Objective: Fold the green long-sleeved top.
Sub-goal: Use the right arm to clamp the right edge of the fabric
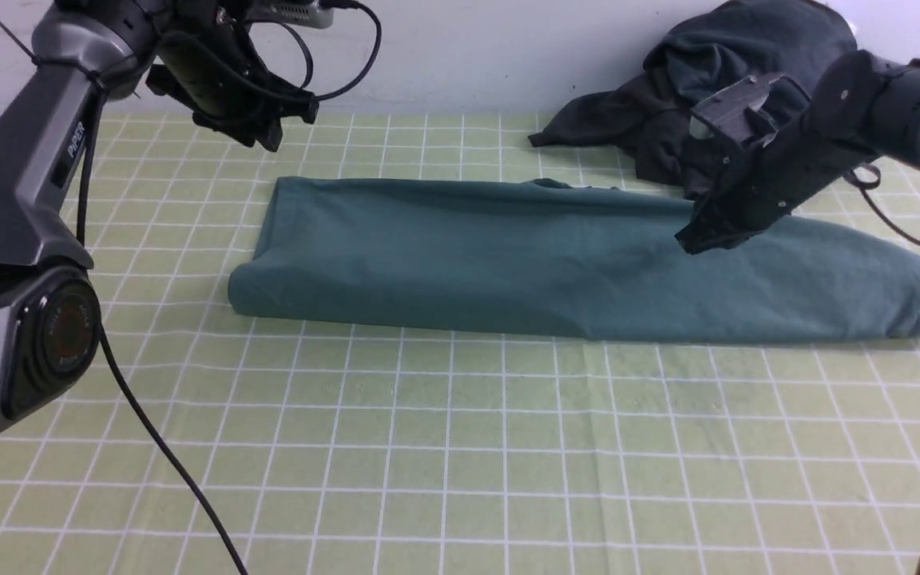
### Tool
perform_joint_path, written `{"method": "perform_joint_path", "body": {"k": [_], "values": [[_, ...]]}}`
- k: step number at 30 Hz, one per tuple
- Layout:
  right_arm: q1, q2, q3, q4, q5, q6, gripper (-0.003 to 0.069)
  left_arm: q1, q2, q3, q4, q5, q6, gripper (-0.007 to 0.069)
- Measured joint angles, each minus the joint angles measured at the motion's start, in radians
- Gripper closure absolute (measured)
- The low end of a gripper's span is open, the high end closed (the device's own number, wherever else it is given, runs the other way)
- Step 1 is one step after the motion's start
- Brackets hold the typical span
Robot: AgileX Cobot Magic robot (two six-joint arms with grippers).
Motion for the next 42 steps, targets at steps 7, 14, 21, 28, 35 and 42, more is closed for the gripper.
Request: {"method": "perform_joint_path", "body": {"k": [7, 14, 21, 28, 35, 42], "values": [[-0.112, 0.000, -0.002, -0.260, 0.124, 0.369, 0.0669, -0.053, -0.065, 0.256, -0.065, -0.001, 0.028, 0.0625], [-0.260, -0.027, -0.001, -0.556, 0.132, 0.667, 0.0663, -0.074, -0.096, 0.521, 0.037, -0.016, 0.019, 0.0625], [-0.298, -0.146, -0.002, -0.392, 0.133, 0.594, 0.0607, -0.073, -0.216, 0.541, 0.103, -0.011, -0.004, 0.0625], [-0.316, -0.120, 0.031, -0.242, 0.157, 0.506, 0.0314, -0.073, -0.544, 0.550, 0.097, -0.007, 0.026, 0.0625], [-0.319, -0.018, 0.038, -0.221, 0.148, 0.551, 0.0158, -0.073, -0.864, 0.765, 0.072, -0.008, 0.034, 0.0625], [-0.321, 0.017, 0.038, -0.095, 0.139, 0.533, 0.0344, -0.073, -1.181, 1.122, 0.080, -0.093, 0.034, 0.0625]]}}
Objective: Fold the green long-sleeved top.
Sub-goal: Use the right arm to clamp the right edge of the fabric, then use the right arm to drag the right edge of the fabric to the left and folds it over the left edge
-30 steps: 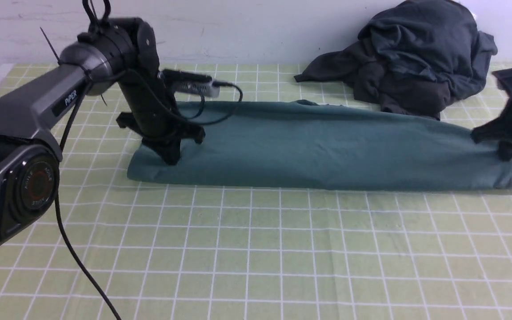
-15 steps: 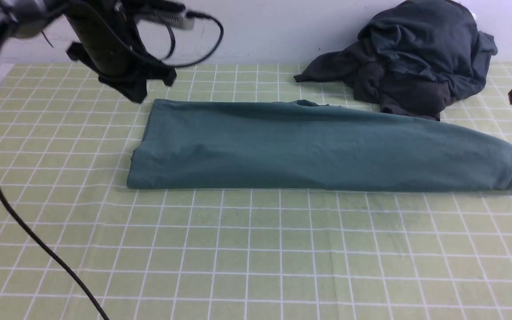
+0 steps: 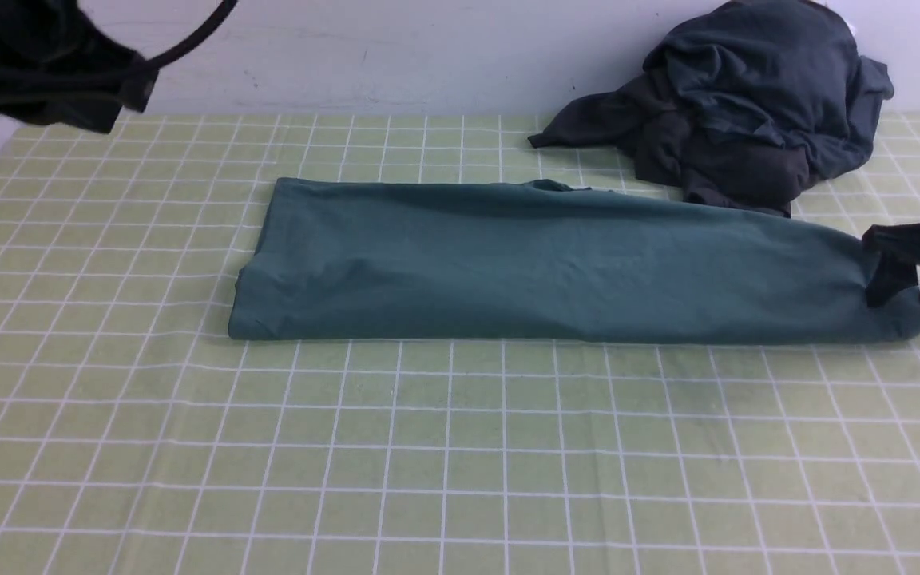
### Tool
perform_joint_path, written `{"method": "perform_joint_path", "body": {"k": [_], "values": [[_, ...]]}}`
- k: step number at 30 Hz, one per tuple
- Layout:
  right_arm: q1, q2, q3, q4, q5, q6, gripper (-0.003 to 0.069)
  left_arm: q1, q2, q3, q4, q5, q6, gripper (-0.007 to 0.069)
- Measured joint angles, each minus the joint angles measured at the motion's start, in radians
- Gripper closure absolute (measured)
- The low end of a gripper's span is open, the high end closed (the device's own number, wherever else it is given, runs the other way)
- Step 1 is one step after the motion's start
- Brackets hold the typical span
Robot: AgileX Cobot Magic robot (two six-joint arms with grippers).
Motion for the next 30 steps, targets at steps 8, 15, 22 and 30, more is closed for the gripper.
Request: {"method": "perform_joint_path", "body": {"k": [8, 15, 22, 30], "values": [[-0.002, -0.051, -0.008, -0.046, 0.042, -0.123, 0.0591, 0.000, -0.289, 0.362, 0.170, 0.031, -0.156, 0.0625], [-0.013, -0.249, -0.062, -0.220, 0.069, -0.122, 0.0591, 0.000, -0.564, 0.795, 0.230, -0.029, -0.346, 0.0625], [0.118, -0.398, -0.082, -0.008, 0.026, -0.111, 0.0591, 0.000, -0.776, 1.059, 0.226, -0.332, -0.427, 0.0625], [0.473, -0.315, -0.082, 0.335, -0.150, -0.124, 0.0590, 0.000, -0.855, 1.065, 0.229, -0.393, -0.438, 0.0625]]}}
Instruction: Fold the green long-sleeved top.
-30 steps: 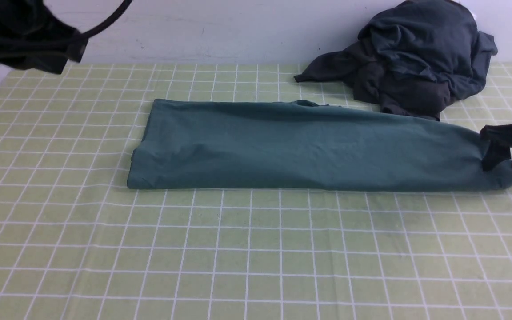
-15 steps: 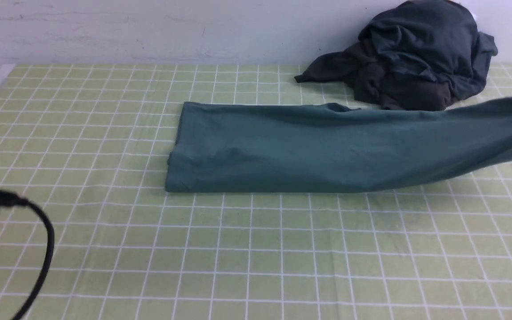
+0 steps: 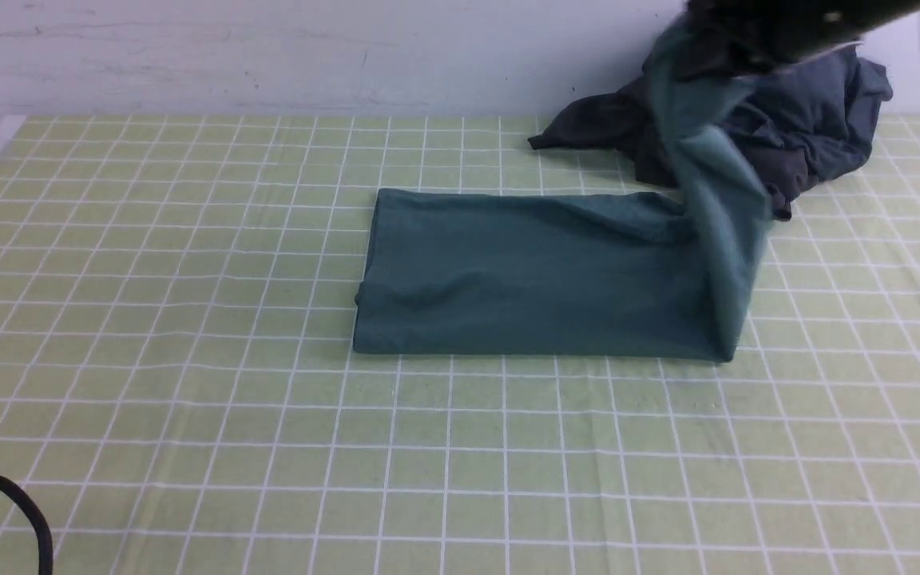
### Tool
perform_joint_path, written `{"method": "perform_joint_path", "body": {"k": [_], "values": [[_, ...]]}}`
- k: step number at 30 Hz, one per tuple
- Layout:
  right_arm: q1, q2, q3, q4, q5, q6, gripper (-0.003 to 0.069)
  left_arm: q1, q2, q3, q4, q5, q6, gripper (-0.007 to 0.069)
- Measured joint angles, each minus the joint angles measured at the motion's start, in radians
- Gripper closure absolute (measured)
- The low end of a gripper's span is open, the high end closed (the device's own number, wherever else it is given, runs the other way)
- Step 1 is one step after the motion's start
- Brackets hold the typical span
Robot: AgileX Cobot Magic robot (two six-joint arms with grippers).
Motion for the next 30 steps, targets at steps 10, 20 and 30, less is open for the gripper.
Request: {"method": "perform_joint_path", "body": {"k": [10, 20, 30], "values": [[0.253, 0.277, -0.041, 0.072, -0.236, -0.002, 0.0513, 0.000, -0.002, 0.000, -0.021, 0.018, -0.001, 0.0625], [0.255, 0.312, -0.209, 0.021, -0.130, -0.003, 0.0260, 0.000, -0.005, 0.000, -0.030, 0.032, -0.001, 0.0625], [0.283, 0.401, -0.217, -0.169, 0.019, 0.020, 0.0554, 0.000, -0.024, 0.000, -0.003, -0.017, -0.001, 0.0625]]}}
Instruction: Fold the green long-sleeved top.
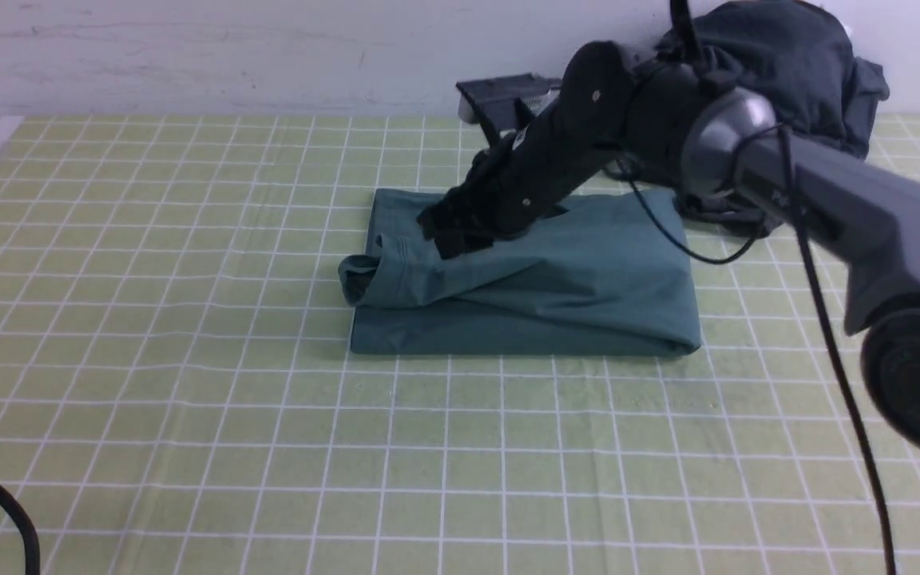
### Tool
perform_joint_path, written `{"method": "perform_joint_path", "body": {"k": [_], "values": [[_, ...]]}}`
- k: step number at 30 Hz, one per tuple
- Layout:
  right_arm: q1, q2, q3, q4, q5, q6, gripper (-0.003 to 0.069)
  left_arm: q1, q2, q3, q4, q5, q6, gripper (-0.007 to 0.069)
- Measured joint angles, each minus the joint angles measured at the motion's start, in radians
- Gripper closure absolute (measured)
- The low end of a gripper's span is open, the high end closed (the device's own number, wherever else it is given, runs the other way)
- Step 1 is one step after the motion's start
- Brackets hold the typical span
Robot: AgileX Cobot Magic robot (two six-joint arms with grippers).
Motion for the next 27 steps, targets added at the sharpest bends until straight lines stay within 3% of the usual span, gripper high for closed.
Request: {"method": "perform_joint_path", "body": {"k": [2, 4, 10, 18, 20, 25, 27], "values": [[0.041, 0.042, 0.004, 0.005, -0.075, -0.007, 0.0630, 0.000, 0.000, 0.000, 0.002, -0.002, 0.000, 0.0625], [0.071, 0.062, 0.006, 0.006, -0.128, -0.018, 0.0655, 0.000, 0.000, 0.000, 0.002, -0.004, 0.000, 0.0625], [0.145, 0.078, -0.003, -0.059, -0.189, -0.080, 0.0671, 0.000, 0.000, 0.000, 0.003, -0.005, 0.000, 0.0625], [0.151, -0.082, -0.162, -0.323, 0.142, -0.106, 0.0671, 0.000, 0.000, 0.000, 0.005, -0.005, 0.000, 0.0625], [0.142, -0.205, -0.197, -0.442, 0.256, -0.120, 0.0671, 0.000, 0.000, 0.000, 0.005, -0.005, 0.000, 0.0625], [0.070, -0.426, -0.167, -0.480, 0.299, -0.070, 0.0671, 0.000, 0.000, 0.000, 0.005, -0.005, 0.000, 0.0625], [-0.002, -0.583, -0.093, -0.460, 0.270, -0.021, 0.0671, 0.000, 0.000, 0.000, 0.005, -0.005, 0.000, 0.0625]]}}
